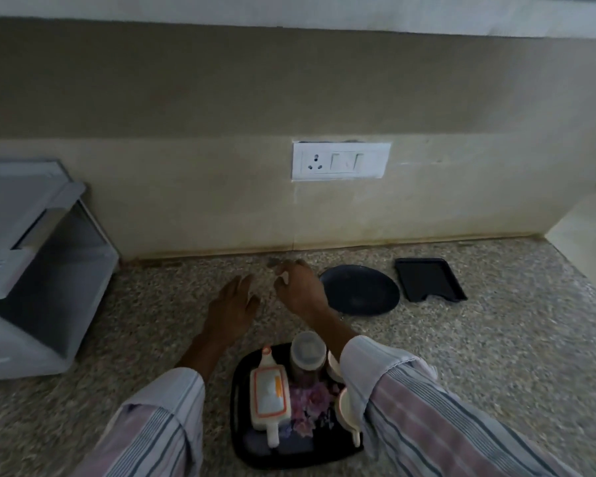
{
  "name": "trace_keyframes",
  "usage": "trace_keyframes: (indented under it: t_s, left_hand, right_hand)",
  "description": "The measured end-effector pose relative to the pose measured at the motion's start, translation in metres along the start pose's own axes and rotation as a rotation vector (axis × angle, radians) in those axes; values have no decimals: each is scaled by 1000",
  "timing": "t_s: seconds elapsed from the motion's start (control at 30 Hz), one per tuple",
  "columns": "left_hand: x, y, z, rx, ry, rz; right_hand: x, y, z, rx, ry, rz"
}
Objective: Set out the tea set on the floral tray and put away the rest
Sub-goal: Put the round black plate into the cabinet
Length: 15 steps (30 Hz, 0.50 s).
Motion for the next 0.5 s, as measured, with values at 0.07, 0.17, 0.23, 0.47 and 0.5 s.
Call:
trace_keyframes:
  t_s: [0.07, 0.17, 0.23, 0.47, 0.5]
  left_hand:
    - [14, -11, -14, -102, 14, -46]
    - [30, -27, -29, -215, 9, -70]
    - [40, -35, -37, -253, -16, -73]
    - [50, -66, -56, -272, -38, -188]
    - [52, -68, -57, -276, -32, -189]
  right_hand:
    - [30, 15, -3, 23, -44, 6]
    - [74, 30, -7, 16, -99, 55]
    - [105, 37, -8, 33, -168, 84]
    - [185, 43, 5, 89, -389, 86]
    - [193, 44, 7, 114, -416, 95]
Point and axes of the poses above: each hand's wrist, its own z-axis away from the middle knuckle, its own y-axis out of the back of the hand, x = y × z, the point moved 5 cm from there along -z, towards the middle knuckle, and after that the axes turned 1 degree about y, right-handed, at the moved point
